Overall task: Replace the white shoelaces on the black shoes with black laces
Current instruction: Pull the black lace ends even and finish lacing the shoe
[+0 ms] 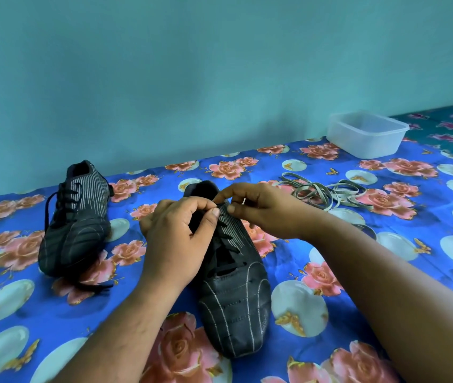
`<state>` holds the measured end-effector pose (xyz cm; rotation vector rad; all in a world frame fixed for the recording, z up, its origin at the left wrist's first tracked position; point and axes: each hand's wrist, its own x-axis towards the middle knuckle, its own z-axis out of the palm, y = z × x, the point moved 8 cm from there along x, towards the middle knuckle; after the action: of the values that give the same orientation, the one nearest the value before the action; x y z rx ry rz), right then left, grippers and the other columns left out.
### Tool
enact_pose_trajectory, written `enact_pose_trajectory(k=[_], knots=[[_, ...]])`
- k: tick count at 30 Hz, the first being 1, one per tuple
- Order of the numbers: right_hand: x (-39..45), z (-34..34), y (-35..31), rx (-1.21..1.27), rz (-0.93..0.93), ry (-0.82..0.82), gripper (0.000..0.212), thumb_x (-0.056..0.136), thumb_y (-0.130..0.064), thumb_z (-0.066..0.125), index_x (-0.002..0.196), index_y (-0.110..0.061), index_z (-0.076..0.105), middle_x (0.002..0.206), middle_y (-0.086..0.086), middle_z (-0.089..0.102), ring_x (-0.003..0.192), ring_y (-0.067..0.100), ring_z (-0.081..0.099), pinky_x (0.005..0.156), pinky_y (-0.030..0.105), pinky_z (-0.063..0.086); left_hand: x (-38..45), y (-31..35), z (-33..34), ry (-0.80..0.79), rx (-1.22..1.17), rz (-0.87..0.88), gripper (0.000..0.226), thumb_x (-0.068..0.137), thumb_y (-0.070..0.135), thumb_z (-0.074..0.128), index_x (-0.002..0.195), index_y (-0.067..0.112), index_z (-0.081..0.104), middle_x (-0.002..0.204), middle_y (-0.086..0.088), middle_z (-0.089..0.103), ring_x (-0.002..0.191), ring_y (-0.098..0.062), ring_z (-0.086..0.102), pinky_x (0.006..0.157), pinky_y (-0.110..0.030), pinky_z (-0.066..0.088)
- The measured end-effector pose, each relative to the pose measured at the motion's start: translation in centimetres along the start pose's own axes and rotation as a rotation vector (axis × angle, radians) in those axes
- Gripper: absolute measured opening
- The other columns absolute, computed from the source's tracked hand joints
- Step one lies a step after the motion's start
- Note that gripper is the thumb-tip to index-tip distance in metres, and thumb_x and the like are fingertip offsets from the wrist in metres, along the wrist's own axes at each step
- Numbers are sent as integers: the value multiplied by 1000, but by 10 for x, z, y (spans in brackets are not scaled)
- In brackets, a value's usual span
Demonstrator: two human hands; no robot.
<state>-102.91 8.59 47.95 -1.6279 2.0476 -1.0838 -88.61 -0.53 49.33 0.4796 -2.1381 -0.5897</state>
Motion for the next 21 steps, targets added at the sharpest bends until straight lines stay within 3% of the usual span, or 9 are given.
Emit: enact_pose_trajectory(k=[2,5,8,13,16,19,21], knots=[[1,2,1,-7,-6,-7,23,103,-25,57,123,-35,62,88,0,59,75,30,56,69,35,47,1,-2,-2,9,19,-23,14,88,48,61,87,37,70,73,27,59,88,-7,50,85,-35,25],[1,1,2,53,-9,-24,21,102,-24,59,121,-34,59,91,5,59,78,32,58,74,43,51,2,-9,-3,6,44,-84,19,85,49,59,83,35,72,58,19,53,82,-17,54,82,-39,30],[0,1,3,153,-15,-51,22,102,-19,61,121,-30,60,93,13,55,76,23,54,73,34,50,3,-13,-4,-26,53,-113,17,82,50,60,79,39,73,49,18,49,75,-26,58,83,-46,40],[0,1,5,226,-6,-50,22,100,-17,62,120,-27,61,88,9,52,76,19,53,69,28,49,4,-8,1,-109,109,-69,23,80,55,53,83,44,74,83,23,68,94,-21,55,89,-48,37],[0,2,5,235,-7,-46,21,100,-19,64,119,-29,63,89,12,55,76,20,53,70,30,48,5,-4,4,-148,90,-12,32,79,61,46,108,55,61,84,25,65,94,-20,56,87,-47,38],[0,-1,4,221,-18,-11,22,98,-20,67,119,-27,64,90,16,58,73,19,54,72,34,48,5,-13,10,-175,12,-48,29,80,61,49,94,51,72,88,26,65,101,-18,57,89,-45,35],[0,-7,3,235,-4,39,21,94,-19,72,115,-22,67,88,14,64,70,21,60,72,37,53,4,-17,14,-172,-52,-72,31,80,64,48,97,52,71,92,25,66,104,-19,57,93,-50,38]])
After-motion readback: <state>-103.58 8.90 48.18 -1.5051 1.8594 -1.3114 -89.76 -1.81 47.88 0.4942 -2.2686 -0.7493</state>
